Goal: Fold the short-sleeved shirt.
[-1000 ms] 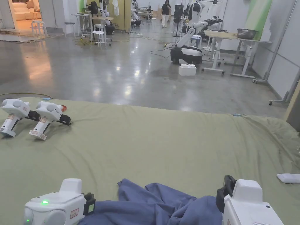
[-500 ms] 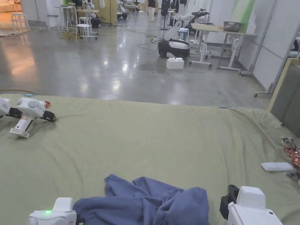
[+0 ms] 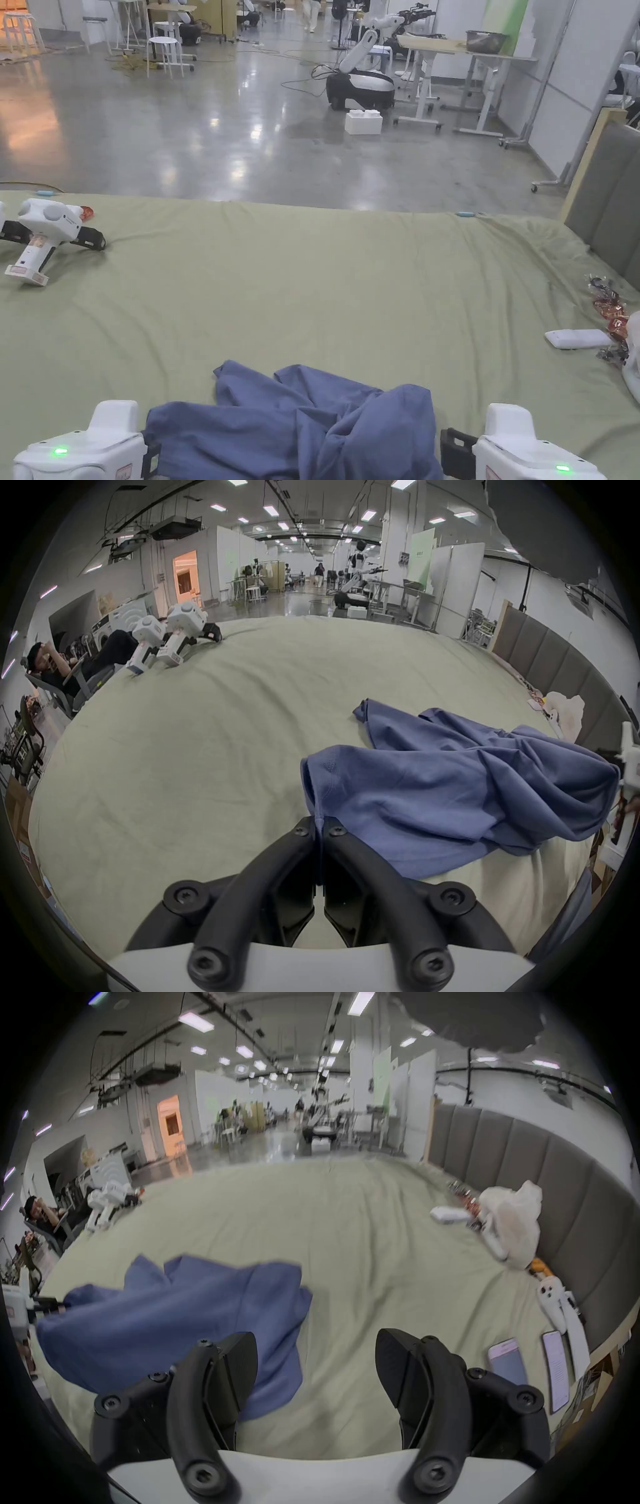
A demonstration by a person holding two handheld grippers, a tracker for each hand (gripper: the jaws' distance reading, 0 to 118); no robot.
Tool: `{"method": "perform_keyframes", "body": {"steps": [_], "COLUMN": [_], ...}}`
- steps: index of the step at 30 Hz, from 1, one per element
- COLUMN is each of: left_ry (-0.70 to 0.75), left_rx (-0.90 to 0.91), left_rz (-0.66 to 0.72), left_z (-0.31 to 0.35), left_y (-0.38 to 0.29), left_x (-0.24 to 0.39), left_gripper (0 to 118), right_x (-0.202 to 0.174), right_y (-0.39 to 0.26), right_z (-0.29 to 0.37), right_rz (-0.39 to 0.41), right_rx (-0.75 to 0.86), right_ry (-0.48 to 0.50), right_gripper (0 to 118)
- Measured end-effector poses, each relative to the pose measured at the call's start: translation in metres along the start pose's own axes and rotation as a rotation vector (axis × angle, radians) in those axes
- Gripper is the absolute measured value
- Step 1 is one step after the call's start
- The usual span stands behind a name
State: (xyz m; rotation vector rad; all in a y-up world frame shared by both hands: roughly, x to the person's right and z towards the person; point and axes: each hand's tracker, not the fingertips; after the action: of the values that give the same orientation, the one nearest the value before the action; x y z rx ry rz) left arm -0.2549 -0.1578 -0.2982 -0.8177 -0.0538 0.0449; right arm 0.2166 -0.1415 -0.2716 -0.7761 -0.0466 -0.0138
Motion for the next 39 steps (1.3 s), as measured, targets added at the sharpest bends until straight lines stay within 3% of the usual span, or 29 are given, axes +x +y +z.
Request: {"method": "perform_keyframes", "body": {"steps": [5, 7, 10, 11, 15, 19, 31, 39], "left_ry": [-0.008, -0.007, -0.009, -0.008, -0.014, -0.033, -0.089, -0.061], "left_rx": [0.018, 0.016, 0.005, 0.003, 0.010, 0.070, 0.333, 0.471], "left_rz": [-0.009, -0.003, 0.010, 0.012, 0.019, 0.038, 0.005, -0.008], "left_z": [0.003, 0.000, -0.002, -0.002, 0.000, 0.016, 0.098, 0.152], "left_y": [0.000, -0.002, -0.008, -0.009, -0.010, 0.003, 0.107, 0.182], "left_x": [0.003, 0.001, 0.001, 0.001, -0.001, -0.005, -0.009, -0.012], "left_gripper": [0, 0, 0, 0, 0, 0, 0, 0], "right_x": [-0.011, -0.016, -0.022, -0.024, -0.030, -0.026, -0.005, 0.003], "right_y": [-0.020, -0.027, -0.032, -0.032, -0.025, -0.002, 0.103, 0.178], "right_z": [-0.047, -0.060, -0.066, -0.066, -0.050, -0.020, 0.083, 0.132], "right_rz": [-0.023, -0.033, -0.049, -0.036, 0.022, 0.069, 0.076, 0.089], "right_rx": [-0.204, -0.236, -0.229, -0.224, -0.180, -0.019, 0.342, 0.487], "right_ry": [0.069, 0.100, 0.107, 0.106, 0.101, 0.057, 0.021, -0.009], "right_gripper": [67, 53, 6, 4, 2, 2, 2, 1]}}
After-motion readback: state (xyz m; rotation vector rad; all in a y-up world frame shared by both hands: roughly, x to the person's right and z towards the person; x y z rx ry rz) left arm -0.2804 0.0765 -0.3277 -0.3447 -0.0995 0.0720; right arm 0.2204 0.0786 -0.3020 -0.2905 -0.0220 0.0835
